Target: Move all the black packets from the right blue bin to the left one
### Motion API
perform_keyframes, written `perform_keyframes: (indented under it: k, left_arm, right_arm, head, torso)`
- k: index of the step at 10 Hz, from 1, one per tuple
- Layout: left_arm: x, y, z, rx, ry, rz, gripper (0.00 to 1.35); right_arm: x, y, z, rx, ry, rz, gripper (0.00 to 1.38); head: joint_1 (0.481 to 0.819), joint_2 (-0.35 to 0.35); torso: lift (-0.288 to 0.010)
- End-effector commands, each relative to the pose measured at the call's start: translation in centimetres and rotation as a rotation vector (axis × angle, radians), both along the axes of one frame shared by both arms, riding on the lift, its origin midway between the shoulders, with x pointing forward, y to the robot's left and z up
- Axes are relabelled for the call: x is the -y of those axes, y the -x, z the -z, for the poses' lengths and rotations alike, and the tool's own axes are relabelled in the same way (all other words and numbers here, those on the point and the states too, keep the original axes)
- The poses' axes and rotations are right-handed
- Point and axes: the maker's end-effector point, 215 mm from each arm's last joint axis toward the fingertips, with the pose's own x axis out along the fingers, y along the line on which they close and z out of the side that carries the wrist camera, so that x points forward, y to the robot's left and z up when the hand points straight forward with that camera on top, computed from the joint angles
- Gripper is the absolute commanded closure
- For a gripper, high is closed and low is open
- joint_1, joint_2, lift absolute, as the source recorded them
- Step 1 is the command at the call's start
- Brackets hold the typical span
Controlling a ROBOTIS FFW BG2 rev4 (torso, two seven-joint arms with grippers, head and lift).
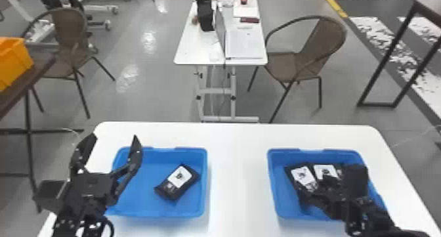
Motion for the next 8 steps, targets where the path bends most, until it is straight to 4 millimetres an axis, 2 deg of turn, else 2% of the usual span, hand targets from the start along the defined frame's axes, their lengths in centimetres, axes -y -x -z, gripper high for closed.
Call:
perform_keyframes:
  k: [1, 3, 4, 5, 6, 7, 8]
  left_arm:
    - [0.0, 0.1, 0.1, -0.001, 0.002, -0.003, 0.18]
    - [-0.4, 0.2, 0.8, -0.013, 0.025, -0.01, 0.18]
    - [-0.6, 0.3, 1.1, -0.016, 0.036, -0.014, 0.18]
    - [-0.7, 0.4, 1.1, -0.016, 0.034, -0.015, 0.18]
    - [-0.5, 0.4, 1.2, -0.017, 0.035, -0.013, 0.18]
    - [-0.5, 0.4, 1.3, -0.017, 0.037, -0.013, 0.18]
    - [-0.5, 0.4, 1.3, -0.016, 0.037, -0.013, 0.18]
  right_arm:
    - [0.2, 0.4, 1.1, -0.026, 0.015, 0.006, 0.22]
    - [0.7, 0.5, 1.9, -0.052, 0.043, 0.009, 0.23]
    - [1.1, 0.7, 2.2, -0.063, 0.058, 0.021, 0.29]
    - [1.4, 1.1, 2.8, -0.086, 0.061, 0.035, 0.56]
    - [1.4, 1.3, 3.0, -0.099, 0.046, 0.044, 0.99]
    - [1.4, 1.1, 2.6, -0.089, 0.036, 0.062, 1.17]
    - [1.3, 0.7, 1.6, -0.061, 0.036, 0.087, 1.19]
  head:
    - [0.695, 0.027]
    - [0.695, 0.025]
    - [0.695, 0.025]
    - [0.695, 0.025]
    - [0.695, 0.021]
    - [0.695, 0.019]
    - [0.695, 0.018]
  torso:
    - [0.0]
    - [0.0]
    - [0.0]
    - [0.0]
    - [0.0]
    - [0.0]
    - [0.0]
